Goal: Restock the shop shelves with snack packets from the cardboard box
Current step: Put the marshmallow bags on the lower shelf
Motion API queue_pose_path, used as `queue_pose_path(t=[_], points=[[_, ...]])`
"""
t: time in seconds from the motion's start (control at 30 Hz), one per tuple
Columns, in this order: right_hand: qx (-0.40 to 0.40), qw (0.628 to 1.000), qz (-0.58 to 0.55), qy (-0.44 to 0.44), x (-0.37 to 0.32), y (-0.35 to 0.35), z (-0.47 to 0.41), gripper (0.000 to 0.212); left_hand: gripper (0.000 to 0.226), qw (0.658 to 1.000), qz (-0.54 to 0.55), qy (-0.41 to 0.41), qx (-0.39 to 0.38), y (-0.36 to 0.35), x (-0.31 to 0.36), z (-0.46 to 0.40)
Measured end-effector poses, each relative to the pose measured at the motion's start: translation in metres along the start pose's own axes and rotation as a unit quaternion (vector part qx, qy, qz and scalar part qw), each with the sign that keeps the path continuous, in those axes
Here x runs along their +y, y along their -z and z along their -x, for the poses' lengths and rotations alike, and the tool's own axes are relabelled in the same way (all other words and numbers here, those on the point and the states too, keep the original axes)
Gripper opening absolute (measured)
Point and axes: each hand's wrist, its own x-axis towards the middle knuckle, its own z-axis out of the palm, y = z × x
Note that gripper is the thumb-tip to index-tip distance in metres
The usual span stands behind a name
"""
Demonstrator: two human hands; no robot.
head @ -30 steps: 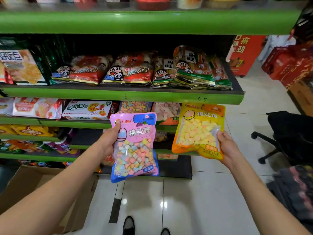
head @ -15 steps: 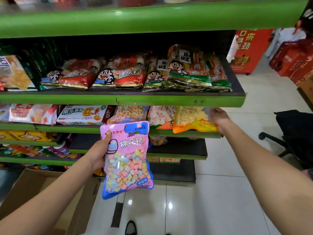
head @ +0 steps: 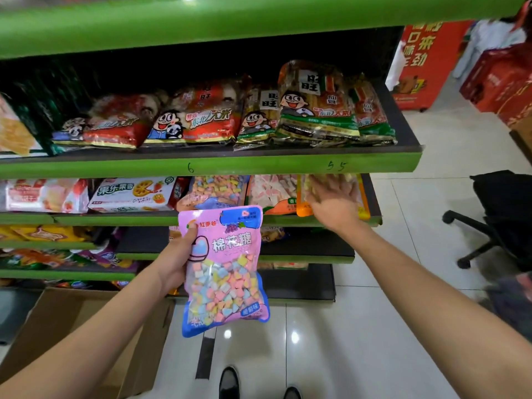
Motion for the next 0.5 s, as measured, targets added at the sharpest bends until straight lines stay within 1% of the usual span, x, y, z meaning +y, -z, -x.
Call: queue_pose_path(t=[0.07,0.13,0.2,0.27,0.37,0.5], points=[[-0.016,0.999,0.029,0.027,-0.006,-0.003,0.001,0.072,0.053,1.000,-0.004,0.002,0.004,0.000,0.000,-0.001],[-0.023,0.998,0.050,0.021,0.001,-0.002,-0.004,0.077,0.053,1.000,-0.002,0.005,0.005,0.001,-0.001,-0.001],[-0.033,0.998,0.046,-0.003,0.012,0.000,-0.014,0.078,0.052,1.000,0.006,0.004,0.008,0.004,-0.002,0.000],[-0.054,0.997,0.051,-0.008,0.021,0.000,-0.020,0.078,0.051,1.000,0.015,0.009,0.013,0.007,-0.004,0.000],[-0.079,0.993,0.082,0.006,0.023,-0.005,-0.019,0.080,0.050,0.999,0.028,0.023,0.024,0.010,-0.010,-0.001],[-0.106,0.991,0.077,0.036,0.028,0.000,-0.021,0.073,0.052,0.999,0.027,0.039,0.018,0.011,-0.018,-0.003]])
